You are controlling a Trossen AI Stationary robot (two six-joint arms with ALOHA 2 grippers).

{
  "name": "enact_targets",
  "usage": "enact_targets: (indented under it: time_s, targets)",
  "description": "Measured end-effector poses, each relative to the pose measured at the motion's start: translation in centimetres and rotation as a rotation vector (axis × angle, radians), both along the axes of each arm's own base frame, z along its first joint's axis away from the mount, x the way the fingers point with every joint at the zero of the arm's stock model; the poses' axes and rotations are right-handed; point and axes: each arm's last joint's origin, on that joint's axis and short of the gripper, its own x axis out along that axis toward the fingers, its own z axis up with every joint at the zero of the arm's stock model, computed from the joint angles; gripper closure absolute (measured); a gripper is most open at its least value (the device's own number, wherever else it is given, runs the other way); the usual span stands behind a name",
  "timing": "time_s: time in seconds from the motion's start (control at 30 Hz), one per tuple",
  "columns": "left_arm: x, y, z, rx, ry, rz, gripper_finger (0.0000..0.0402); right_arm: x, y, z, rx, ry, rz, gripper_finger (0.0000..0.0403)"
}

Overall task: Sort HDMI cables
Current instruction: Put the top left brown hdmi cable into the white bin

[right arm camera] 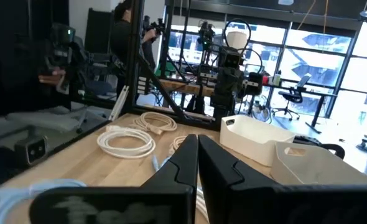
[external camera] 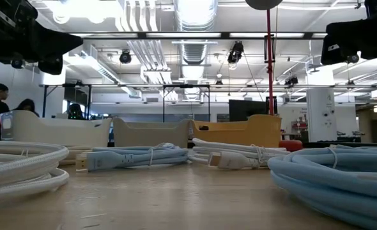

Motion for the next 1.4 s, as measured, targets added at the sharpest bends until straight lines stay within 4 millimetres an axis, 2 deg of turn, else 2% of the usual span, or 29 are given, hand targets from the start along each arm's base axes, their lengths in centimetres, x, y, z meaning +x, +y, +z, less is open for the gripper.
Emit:
enact_targets:
  time_s: [0.13, 0.33, 0.57, 0.7, 0.8, 0.93, 1.1, 1.27, 1.4]
  targets:
    - [0.0, 0.0, 0.0, 0.003, 0.005, 0.0, 0.0401, 0.0, 0.0, 0.1, 0.084, 0.007, 0.009, 0.0394]
    - [0.0, 0.0, -0.2, -0.022, 0.017, 0.003, 0.0401, -0.2, 0.0, 1.0, 0.108, -0.084, 0.015, 0.0394]
    - [0.0, 0.5, -0.3, -0.03, 0.038, 0.18, 0.0396, -0.1, 0.0, 0.7, 0.081, -0.05, 0.01, 0.0394]
    - [0.2, 0.4, -0.5, -0.077, 0.05, 0.175, 0.0361, -0.1, -0.1, 1.2, -0.003, -0.123, -0.038, 0.0394]
    - [0.4, 0.3, -0.6, -0.135, 0.071, 0.158, 0.032, -0.1, -0.3, 1.3, 0.077, -0.121, -0.076, 0.0394]
    - [0.8, 0.2, 0.7, -0.117, 0.094, 0.133, 0.0272, -0.1, -0.5, 1.2, 0.123, -0.11, -0.156, 0.0394]
    - [2.0, -0.2, 3.2, -0.062, 0.217, 0.142, 0.0251, -0.1, -0.6, 1.2, 0.07, -0.115, -0.181, 0.0374]
    - [3.4, -0.6, 5.4, -0.001, 0.475, 0.153, 0.025, -0.1, -0.8, 1.4, 0.046, -0.137, -0.247, 0.0345]
    - [4.5, -1.0, 5.5, -0.04, 0.681, 0.183, 0.025, -0.2, -0.8, 1.8, 0.01, -0.182, -0.274, 0.034]
